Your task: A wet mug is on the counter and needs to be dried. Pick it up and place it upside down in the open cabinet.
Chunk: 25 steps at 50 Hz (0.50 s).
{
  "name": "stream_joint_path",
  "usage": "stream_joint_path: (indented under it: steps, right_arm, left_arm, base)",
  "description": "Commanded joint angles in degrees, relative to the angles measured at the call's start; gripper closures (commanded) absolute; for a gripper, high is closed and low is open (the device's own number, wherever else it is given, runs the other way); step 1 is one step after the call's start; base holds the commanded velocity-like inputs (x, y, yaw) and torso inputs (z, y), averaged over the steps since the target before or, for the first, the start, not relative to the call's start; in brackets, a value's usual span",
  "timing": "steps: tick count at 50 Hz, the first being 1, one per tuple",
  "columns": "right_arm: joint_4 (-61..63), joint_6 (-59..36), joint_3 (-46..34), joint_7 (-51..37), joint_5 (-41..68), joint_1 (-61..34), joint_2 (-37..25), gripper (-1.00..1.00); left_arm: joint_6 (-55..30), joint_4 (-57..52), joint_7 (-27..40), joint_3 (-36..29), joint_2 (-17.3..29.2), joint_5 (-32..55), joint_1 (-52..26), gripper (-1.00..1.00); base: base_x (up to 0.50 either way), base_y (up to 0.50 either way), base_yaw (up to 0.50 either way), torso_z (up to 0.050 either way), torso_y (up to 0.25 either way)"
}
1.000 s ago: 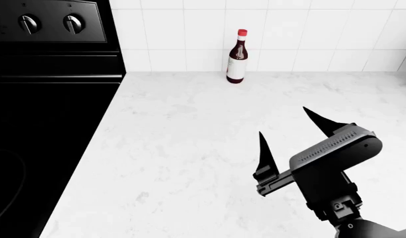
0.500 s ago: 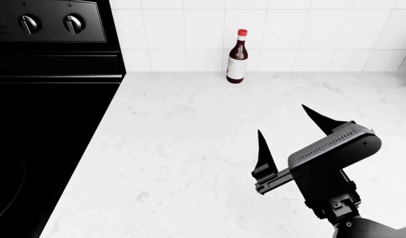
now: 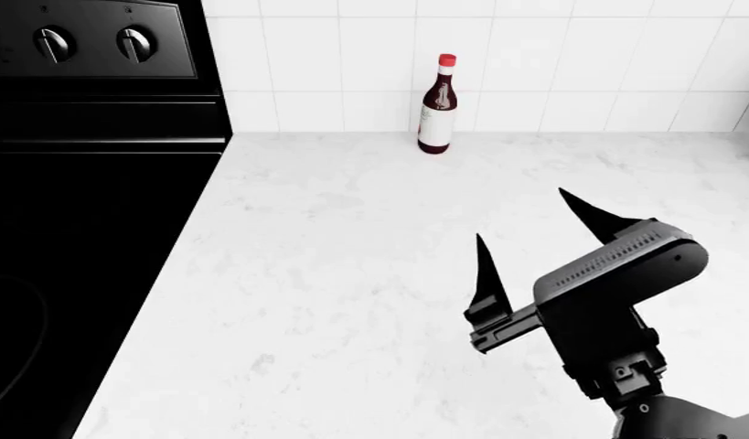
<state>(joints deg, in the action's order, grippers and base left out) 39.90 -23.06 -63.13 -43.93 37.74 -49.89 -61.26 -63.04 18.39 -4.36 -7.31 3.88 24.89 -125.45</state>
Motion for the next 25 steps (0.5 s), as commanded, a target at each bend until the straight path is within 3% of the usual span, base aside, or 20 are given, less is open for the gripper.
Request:
stream_joint_path:
  steps: [1,21,25]
  right_arm:
    - [0.4,-0.3,0.8,-0.4,1.1,-0.4,-0.3,-1.0]
    - [0.4,-0.1,0.8,-0.4,0.9,-0.1,-0.1,-1.0]
    - [0.4,-0.2,0.8,-0.4,0.9,-0.1,-0.1,-1.0]
  left_arm:
    - [-11.5,-15.0,3.5,3.7,0.6,5.3,3.2,-1.0]
    - [-26.1,-30.2,10.3,11.9,-0.8,14.4,5.0,-1.0]
    - [-26.8,-31.3,18.1,13.2,1.1,24.4,6.1,-1.0]
  base:
    - [0.0,0.0,0.0,0.0,0.0]
    - [0.0,0.0,0.0,0.0,0.0]
    - [0.0,0.0,0.0,0.0,0.0]
